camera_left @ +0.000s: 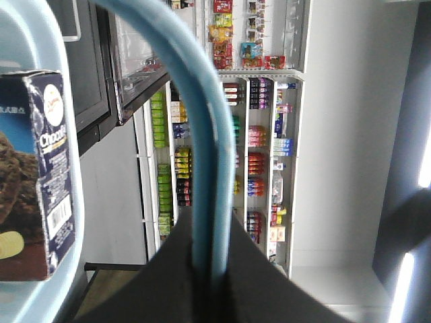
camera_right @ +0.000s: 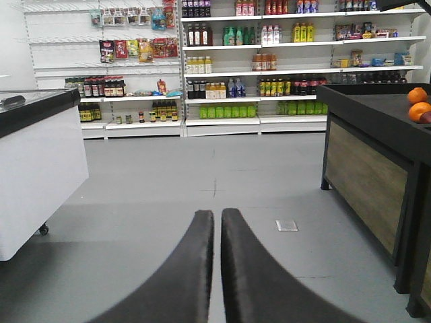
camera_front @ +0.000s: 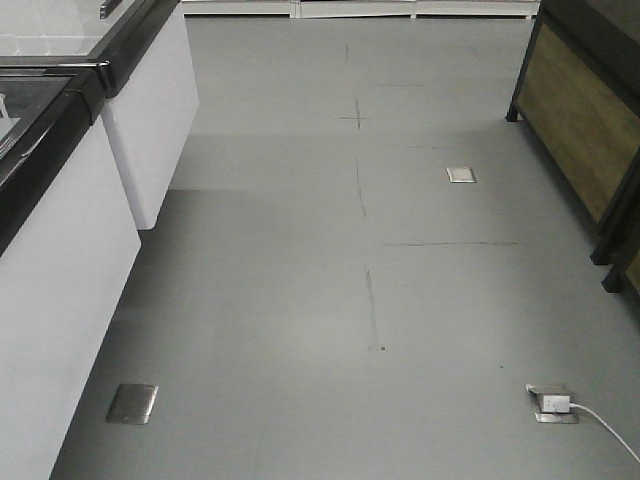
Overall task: Left arm holds basket, right arm returns cookies
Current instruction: 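Grasp the light-blue basket handle with the left gripper and lift it, then swing the held basket in front of the robot with the left arm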
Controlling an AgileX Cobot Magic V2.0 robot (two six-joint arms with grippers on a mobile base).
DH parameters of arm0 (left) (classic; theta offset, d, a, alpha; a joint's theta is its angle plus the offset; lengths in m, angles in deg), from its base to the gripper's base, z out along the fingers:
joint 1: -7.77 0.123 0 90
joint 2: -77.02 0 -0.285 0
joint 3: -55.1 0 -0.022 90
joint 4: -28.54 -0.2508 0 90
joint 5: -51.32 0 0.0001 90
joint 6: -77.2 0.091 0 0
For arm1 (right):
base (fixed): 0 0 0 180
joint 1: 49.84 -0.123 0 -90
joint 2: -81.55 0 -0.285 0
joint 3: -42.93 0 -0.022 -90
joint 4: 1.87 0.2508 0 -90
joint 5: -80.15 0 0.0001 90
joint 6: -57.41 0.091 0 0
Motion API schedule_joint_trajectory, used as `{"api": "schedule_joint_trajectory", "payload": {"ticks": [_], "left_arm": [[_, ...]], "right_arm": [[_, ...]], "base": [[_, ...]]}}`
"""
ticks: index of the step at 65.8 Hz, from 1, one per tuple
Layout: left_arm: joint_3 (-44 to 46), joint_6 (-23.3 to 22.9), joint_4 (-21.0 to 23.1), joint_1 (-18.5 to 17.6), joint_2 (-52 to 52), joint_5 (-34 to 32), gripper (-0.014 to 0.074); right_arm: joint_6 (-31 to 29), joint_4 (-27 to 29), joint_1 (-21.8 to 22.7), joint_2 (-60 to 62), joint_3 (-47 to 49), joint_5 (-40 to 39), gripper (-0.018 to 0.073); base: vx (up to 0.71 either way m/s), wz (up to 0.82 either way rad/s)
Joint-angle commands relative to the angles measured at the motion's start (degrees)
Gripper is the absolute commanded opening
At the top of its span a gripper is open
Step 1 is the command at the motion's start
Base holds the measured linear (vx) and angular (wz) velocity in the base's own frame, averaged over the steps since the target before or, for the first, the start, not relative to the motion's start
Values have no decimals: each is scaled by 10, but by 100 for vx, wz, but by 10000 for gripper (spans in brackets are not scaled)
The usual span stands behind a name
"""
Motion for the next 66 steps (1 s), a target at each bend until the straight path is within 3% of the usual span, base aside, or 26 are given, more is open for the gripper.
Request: {"api": "schedule_joint_trajectory", "payload": {"ticks": [1,17,28,42,57,66], "left_arm": [[41,4,72,-4,35,25,-7],[146,-13,72,-24,36,29,-7],[223,-14,72,-73,36,39,-7],[260,-13,68,-181,38,75,-6],[260,37,62,-309,38,121,-6],[253,44,-8,-399,40,124,-6]], "right_arm": [[1,-3,2,7,-10,-42,-6],[1,-3,2,7,-10,-42,-6],[1,-3,2,7,-10,-42,-6],[1,-3,2,7,-10,-42,-6],[1,-3,2,7,-10,-42,-6],[1,-3,2,7,-10,-42,-6]], "base": [[0,0],[0,0],[0,0],[0,0],[0,0],[0,0]]}}
